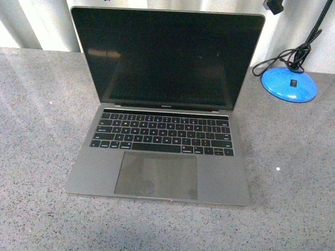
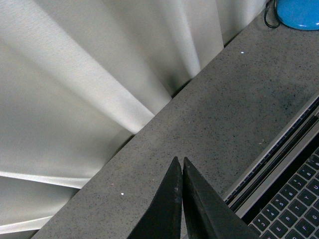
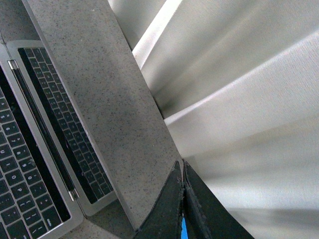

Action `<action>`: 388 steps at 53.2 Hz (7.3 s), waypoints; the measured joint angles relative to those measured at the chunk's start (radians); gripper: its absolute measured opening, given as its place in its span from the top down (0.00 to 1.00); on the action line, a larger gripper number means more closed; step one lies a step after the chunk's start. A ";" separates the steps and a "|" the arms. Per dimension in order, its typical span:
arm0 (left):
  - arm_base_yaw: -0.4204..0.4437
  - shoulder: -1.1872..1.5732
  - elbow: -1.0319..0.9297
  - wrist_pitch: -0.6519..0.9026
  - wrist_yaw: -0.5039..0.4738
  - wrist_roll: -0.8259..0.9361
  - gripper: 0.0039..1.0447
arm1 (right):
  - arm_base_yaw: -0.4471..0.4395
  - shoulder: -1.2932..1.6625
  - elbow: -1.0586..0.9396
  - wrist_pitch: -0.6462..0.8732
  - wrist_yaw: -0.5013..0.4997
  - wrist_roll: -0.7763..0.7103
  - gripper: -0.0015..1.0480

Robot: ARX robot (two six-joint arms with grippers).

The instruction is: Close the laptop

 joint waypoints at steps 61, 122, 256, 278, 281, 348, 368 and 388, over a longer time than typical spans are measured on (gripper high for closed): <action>0.002 0.050 0.000 -0.054 0.059 0.025 0.97 | 0.035 0.047 -0.065 0.033 -0.016 0.048 0.99; -0.114 -0.096 -0.354 -0.064 0.169 -0.104 0.97 | 0.101 -0.068 -0.454 0.197 -0.009 0.170 0.99; -0.124 -0.004 -0.552 0.131 0.267 -0.216 0.97 | 0.103 -0.005 -0.650 0.323 -0.055 0.363 0.99; -0.108 0.021 -0.570 0.156 0.283 -0.237 0.97 | 0.090 0.028 -0.656 0.330 -0.066 0.375 0.99; -0.105 0.022 -0.573 0.156 0.286 -0.237 0.97 | 0.089 0.032 -0.657 0.331 -0.066 0.381 0.99; -0.097 0.123 -0.611 0.299 0.312 -0.312 0.97 | 0.072 0.101 -0.659 0.360 -0.070 0.388 0.99; -0.091 0.163 -0.617 0.344 0.324 -0.332 0.97 | 0.054 0.111 -0.659 0.348 -0.073 0.379 0.99; -0.064 0.220 -0.636 0.445 0.344 -0.379 0.97 | 0.050 0.162 -0.658 0.359 -0.076 0.378 0.99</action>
